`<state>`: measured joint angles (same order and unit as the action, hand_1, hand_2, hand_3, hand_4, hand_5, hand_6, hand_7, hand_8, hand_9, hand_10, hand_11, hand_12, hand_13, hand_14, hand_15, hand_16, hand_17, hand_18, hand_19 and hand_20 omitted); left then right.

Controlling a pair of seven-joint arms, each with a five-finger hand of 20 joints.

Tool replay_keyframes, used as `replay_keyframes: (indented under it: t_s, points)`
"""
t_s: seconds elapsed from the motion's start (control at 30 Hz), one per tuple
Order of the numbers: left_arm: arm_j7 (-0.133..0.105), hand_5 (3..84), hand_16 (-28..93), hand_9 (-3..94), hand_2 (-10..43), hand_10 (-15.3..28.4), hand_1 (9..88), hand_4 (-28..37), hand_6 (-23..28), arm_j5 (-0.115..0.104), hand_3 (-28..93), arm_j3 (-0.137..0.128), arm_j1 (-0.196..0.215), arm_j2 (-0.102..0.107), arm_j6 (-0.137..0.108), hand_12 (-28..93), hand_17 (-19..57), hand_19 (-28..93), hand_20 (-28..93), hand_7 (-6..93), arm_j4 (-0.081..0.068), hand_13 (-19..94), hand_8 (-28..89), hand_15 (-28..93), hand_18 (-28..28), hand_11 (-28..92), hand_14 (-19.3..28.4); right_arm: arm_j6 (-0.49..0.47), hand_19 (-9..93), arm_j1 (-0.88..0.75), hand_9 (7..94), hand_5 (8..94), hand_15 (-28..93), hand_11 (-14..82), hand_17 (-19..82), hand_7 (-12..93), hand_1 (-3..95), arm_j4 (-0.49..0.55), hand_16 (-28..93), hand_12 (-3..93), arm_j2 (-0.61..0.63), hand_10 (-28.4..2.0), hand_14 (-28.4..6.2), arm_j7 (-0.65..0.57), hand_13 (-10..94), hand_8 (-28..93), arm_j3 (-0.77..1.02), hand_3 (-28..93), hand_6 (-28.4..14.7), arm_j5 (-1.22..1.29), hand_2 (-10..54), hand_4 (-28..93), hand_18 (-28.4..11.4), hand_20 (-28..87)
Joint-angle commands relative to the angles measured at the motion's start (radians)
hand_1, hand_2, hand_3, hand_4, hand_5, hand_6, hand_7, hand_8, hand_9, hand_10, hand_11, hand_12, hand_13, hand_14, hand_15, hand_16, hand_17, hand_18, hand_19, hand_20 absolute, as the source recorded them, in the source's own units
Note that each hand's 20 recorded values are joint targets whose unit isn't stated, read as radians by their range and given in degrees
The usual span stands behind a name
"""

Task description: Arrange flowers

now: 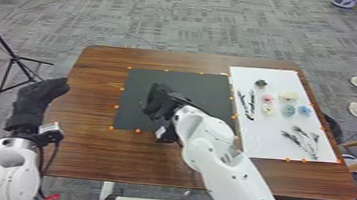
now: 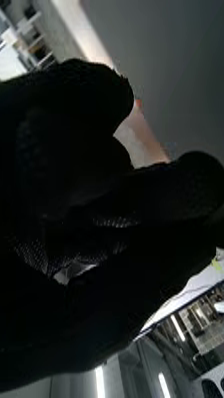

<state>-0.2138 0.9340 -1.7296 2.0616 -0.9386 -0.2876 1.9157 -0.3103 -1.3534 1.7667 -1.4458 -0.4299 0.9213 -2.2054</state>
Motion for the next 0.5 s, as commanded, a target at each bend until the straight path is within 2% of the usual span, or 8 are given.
replay_keyframes:
  t_s: [0.03,0.3,0.5]
  points:
    - [-0.001,53.8,-2,53.4,3.1,14.3,28.7,-21.9,3.0,-0.008,68,0.020,-0.012,-0.007,-0.007,11,9.9,5,19,17.5,0.001,41,-8,19,9.9,21,16.5,0.045,93,0.019,93.7,84.7,64,29.8,76,21,57.2,-0.046,26,15.2,-0.043,-13.4,-2.0,-0.021,94,19,-0.030,59,-4.5,-0.009,-8.0,-11,-8.6,53]
    - [0.003,53.7,-2,53.3,2.3,14.3,28.6,-21.6,3.1,-0.008,68,0.023,-0.006,-0.012,-0.004,12,9.7,5,19,17.3,0.008,41,-8,19,9.9,21,16.5,0.041,93,0.021,93.7,84.0,63,20.9,76,19,57.9,-0.067,23,12.6,-0.041,-12.8,-2.4,-0.056,94,16,-0.049,57,-4.7,0.004,-6.2,-13,-7.8,49]
    - [0.011,53.6,-2,53.2,1.7,14.2,28.7,-21.1,3.2,-0.008,68,0.030,-0.013,-0.013,-0.001,12,9.6,5,19,17.3,0.006,41,-8,19,10.0,21,16.6,0.047,93,0.016,93.7,83.2,62,18.1,76,19,57.6,-0.082,23,12.1,-0.051,-13.0,-2.5,-0.063,94,15,-0.042,57,-5.0,-0.010,-5.3,-13,-7.6,47]
